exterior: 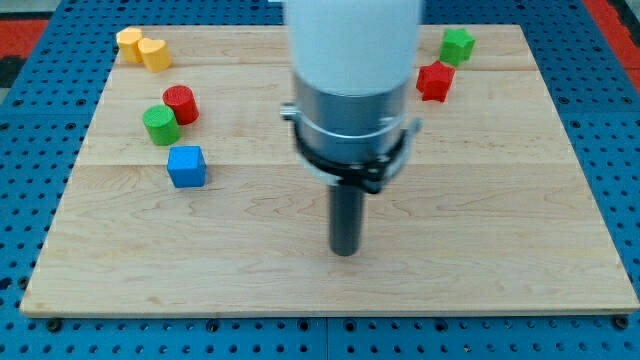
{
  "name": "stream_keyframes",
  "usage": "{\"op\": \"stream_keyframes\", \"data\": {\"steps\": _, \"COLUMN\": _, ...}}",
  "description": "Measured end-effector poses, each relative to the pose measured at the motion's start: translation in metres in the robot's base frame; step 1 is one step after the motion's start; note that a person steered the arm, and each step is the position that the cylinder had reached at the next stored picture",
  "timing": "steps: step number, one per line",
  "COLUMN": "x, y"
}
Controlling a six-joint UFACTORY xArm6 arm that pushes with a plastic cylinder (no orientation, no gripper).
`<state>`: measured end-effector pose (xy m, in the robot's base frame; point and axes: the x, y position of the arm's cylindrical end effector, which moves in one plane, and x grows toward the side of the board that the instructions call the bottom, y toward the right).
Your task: Push the blue triangle to the top center
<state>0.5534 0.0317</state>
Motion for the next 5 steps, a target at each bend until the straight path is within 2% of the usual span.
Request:
{"op": "stream_keyframes", "data": {"steps": 1, "x": 0.0, "y": 0.022}}
{"op": "stream_keyframes", "data": {"steps": 5, "x": 0.006, "y": 0.03}}
